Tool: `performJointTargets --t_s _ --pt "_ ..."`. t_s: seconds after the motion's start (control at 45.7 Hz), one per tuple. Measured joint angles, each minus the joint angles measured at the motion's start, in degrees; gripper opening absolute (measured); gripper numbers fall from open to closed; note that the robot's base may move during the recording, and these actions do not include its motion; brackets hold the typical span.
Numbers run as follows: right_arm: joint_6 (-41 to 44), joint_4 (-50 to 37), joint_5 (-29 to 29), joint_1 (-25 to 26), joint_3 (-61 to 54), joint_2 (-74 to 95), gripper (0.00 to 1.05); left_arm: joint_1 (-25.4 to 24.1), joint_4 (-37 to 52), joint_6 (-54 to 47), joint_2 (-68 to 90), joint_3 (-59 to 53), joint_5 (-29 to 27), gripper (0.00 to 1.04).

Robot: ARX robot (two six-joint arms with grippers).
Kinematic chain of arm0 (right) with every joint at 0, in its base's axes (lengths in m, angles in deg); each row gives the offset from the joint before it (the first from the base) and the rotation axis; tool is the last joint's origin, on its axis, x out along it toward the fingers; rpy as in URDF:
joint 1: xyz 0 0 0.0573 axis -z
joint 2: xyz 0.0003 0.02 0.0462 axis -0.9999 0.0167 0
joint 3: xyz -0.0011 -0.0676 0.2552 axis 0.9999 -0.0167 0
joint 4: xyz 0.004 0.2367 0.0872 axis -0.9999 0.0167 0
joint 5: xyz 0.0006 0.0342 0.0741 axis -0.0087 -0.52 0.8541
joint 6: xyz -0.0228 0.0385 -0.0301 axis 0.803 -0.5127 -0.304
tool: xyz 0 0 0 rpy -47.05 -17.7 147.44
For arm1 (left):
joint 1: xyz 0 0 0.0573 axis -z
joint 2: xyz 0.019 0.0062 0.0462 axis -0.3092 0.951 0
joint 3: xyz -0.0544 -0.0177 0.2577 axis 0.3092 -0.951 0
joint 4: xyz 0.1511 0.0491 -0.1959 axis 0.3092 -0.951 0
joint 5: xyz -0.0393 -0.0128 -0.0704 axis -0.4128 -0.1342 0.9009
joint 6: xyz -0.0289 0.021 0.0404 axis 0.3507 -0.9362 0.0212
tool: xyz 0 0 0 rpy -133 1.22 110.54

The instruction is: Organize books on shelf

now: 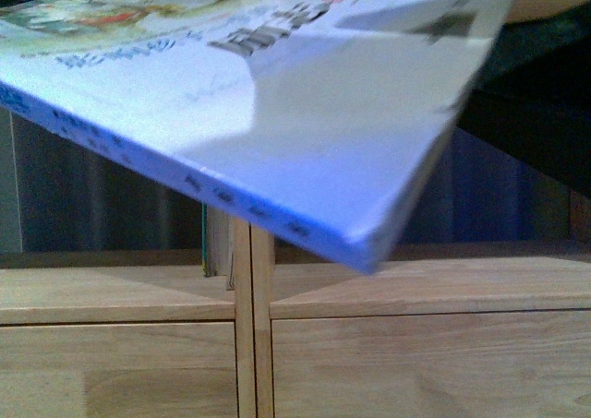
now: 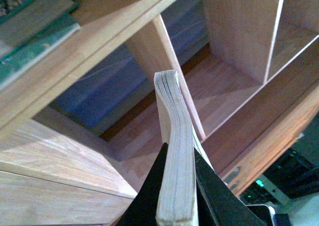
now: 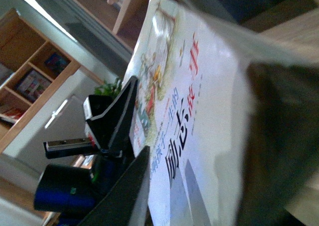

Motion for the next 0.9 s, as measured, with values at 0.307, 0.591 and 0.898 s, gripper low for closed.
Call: performJointTargets --t_s 0.307,0.591,0.898 --pt "3.96 -2.69 -3.28 11.63 -0.35 1.11 0.90 -11.65 -17.09 -19.37 -3.08 9.64 2.25 0.07" --pt "15.96 -1.20 -14.88 16.70 -4.94 3.65 0.98 -15.61 -25.00 -45.24 -2.36 13.81 -1.03 0.07" --pt "30.62 -4.33 -28.02 18.08 -9.35 3.54 0.85 -18.91 -16.41 -76.83 11.04 17.40 -6.38 0.07"
